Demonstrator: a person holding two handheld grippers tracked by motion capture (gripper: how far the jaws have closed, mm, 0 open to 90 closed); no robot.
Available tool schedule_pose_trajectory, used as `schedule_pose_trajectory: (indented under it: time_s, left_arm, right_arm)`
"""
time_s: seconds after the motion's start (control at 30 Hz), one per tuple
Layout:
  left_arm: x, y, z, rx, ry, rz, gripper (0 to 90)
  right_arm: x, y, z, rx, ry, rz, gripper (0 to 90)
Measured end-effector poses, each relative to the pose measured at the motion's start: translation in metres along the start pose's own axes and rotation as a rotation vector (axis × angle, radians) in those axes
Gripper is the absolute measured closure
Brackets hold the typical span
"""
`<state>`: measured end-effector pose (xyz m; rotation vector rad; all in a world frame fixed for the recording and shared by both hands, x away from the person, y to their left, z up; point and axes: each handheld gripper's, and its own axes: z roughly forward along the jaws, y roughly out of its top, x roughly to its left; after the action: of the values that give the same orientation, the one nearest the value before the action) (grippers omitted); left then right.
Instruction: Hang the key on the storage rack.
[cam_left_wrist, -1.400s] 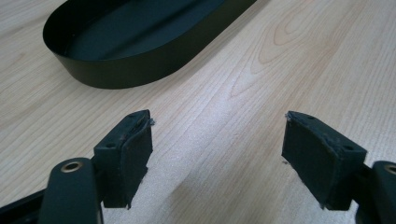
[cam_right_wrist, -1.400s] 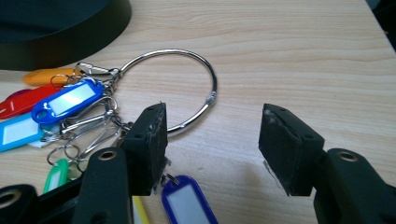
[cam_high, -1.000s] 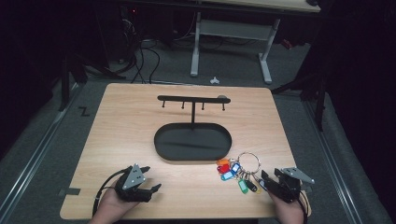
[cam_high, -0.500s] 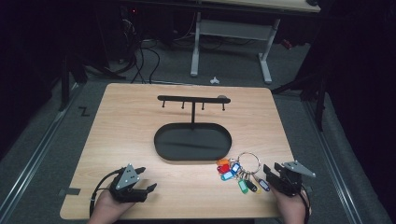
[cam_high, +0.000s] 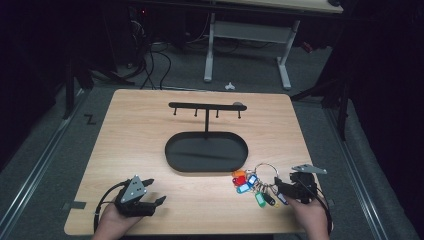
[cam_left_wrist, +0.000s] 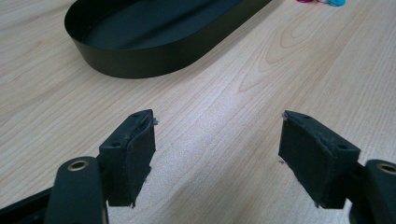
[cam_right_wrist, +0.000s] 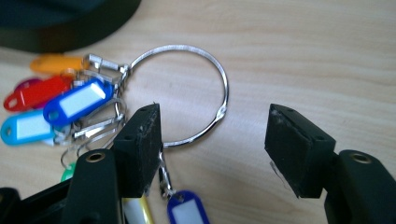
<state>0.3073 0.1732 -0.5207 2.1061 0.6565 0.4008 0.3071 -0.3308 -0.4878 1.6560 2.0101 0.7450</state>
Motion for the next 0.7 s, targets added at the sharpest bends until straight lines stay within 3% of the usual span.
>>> schedule_pose_trajectory:
  time_s: [0.23,0.4,0.53,0.7]
  left_arm:
    - [-0.002,0.0,0.0,0.006,-0.006,0.01,27.5]
    - [-0.002,0.0,0.001,0.014,-0.013,0.011,27.6]
    - [-0.003,-0.001,0.001,0.018,-0.013,0.015,27.6]
    - [-0.003,-0.001,0.002,0.019,-0.012,0.014,27.6]
  right_arm:
    - [0.002,0.007,0.001,0.098,0.025,0.004,38.4]
    - [0.005,0.012,0.0,0.145,0.013,-0.058,37.7]
    - [0.006,0.014,0.0,0.157,0.02,-0.073,37.6]
    - [0.009,0.018,-0.001,0.213,0.025,-0.107,37.3]
